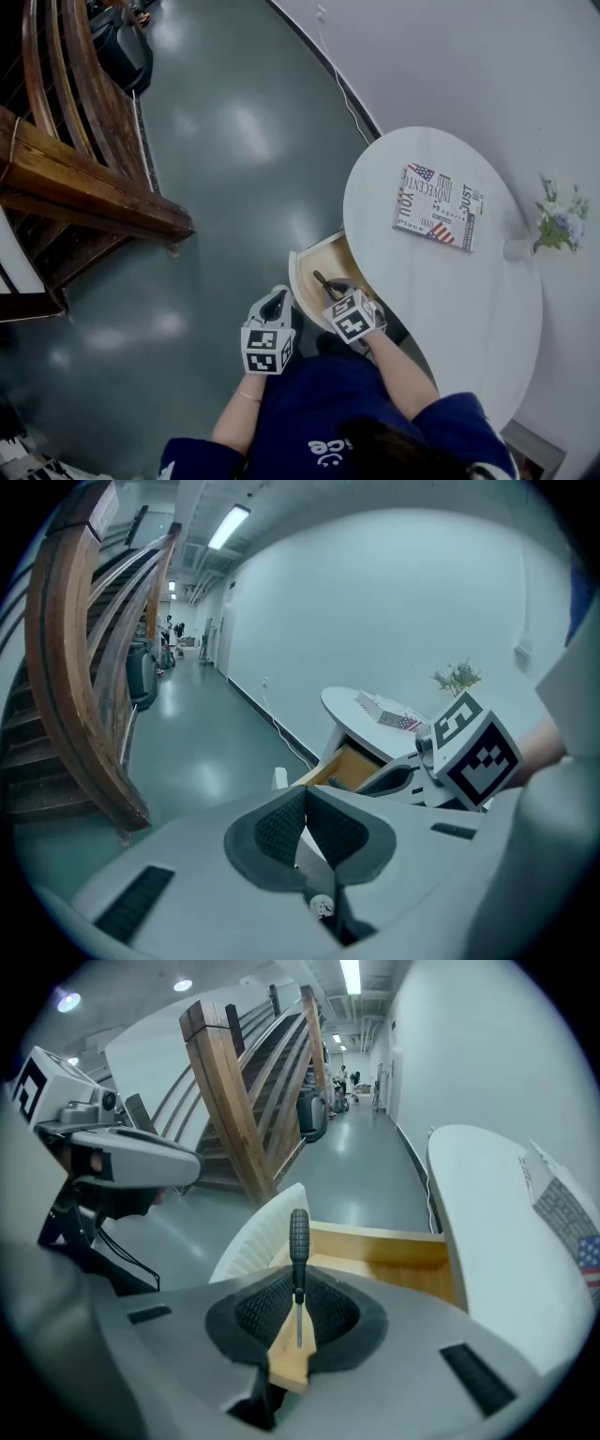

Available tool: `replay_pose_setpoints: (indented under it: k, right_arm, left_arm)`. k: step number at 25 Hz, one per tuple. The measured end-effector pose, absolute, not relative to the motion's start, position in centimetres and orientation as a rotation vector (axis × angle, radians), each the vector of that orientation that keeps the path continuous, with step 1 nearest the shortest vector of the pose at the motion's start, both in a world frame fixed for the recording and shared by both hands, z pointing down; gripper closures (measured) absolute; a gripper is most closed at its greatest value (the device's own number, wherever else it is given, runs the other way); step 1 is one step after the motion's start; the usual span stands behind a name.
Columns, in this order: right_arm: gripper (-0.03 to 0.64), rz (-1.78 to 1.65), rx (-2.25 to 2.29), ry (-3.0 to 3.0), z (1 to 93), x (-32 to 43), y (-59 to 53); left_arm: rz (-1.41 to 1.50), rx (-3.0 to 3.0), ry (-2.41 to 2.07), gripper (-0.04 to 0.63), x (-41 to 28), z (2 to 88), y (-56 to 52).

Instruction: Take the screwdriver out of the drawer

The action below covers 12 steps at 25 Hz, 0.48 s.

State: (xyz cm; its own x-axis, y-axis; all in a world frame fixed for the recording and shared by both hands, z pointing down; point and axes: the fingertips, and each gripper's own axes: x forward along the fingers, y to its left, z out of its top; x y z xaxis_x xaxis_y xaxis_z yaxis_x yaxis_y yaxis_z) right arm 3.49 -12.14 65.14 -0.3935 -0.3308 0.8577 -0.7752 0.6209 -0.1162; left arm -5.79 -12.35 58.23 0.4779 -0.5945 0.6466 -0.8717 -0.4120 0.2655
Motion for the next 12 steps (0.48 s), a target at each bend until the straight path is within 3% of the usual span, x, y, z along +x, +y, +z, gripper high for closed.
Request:
replay_pose_setpoints:
  k: [12]
  right_arm:
    - [0.569, 0.623, 1.104, -2.085, 58.5, 5.5, -12.2]
  left_arm:
    - [0.54, 2.21, -1.266, 0.591, -4.3, 54.9, -12.2]
